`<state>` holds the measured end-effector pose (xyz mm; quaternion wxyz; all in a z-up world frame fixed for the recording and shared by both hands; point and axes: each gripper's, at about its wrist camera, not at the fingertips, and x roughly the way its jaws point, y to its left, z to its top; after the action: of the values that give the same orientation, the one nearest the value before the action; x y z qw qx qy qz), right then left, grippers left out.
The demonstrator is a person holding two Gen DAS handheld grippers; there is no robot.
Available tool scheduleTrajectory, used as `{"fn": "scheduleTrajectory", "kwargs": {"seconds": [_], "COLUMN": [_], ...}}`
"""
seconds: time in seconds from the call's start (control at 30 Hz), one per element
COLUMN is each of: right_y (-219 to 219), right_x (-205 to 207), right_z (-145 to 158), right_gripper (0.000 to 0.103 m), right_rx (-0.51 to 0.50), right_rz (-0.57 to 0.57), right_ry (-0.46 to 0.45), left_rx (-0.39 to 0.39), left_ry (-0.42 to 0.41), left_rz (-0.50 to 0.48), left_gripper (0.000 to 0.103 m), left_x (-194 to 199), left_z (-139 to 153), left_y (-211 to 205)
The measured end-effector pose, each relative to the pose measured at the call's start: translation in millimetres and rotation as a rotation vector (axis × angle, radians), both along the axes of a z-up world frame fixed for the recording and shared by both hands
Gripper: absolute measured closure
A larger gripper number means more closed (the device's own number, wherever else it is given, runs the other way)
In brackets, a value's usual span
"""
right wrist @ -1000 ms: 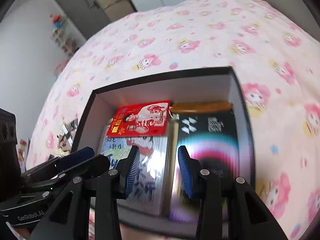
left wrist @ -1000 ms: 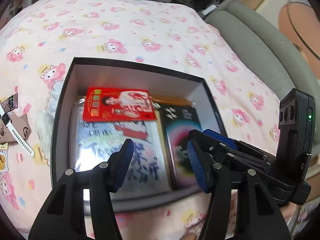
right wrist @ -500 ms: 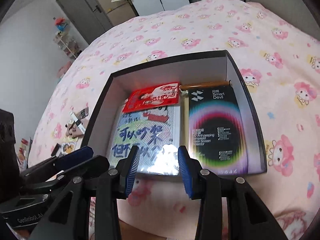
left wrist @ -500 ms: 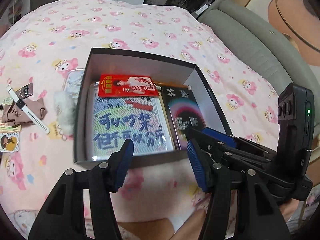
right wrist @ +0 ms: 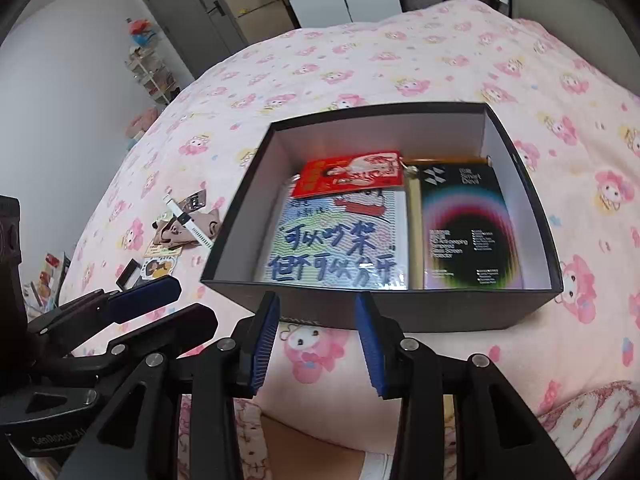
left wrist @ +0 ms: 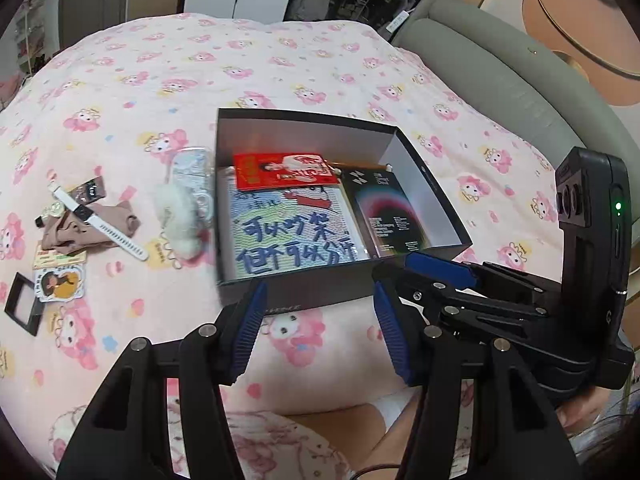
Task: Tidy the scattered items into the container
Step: 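Lift both grippers out of the box and move toward the remaining items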
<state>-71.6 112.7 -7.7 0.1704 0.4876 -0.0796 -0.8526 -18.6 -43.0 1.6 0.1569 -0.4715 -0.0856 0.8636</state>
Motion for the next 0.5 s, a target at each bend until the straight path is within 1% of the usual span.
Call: {"fn": "scheduleTrajectory", "kwargs": {"seconds": [0.17,0.27,0.33,0.43,0.5], "right_y": [-19,-33,-46,-73,-91], "right_x": [5,4,3,4,5], "right_z": [5,5,5,7,7], "right_gripper": [0.068,0.068,0.068,0.068,0.068], "right_rx": [0.005,0.001,-0.002,0.023,0.033], "right_rz": [0.028,0.051,0.077,0.117,0.145], "right_ry": [0.008,0.001,-0.001,0.012,0.010], "left_rx": [-0.011,0.021,0.027,0.019,0.031], "left_ry": [0.010,-0.007,-0.011,-0.009,-0.017], "left_rz": [0.026,0.054,0.076,0.110,0.135], "left_gripper": [0.048,0.050,0.050,0.050,0.050], "left_x": [8,12,16,22,26], "left_z": [4,2,2,1,-3], "left_y": [-19,-38,-54,-77,-95]}}
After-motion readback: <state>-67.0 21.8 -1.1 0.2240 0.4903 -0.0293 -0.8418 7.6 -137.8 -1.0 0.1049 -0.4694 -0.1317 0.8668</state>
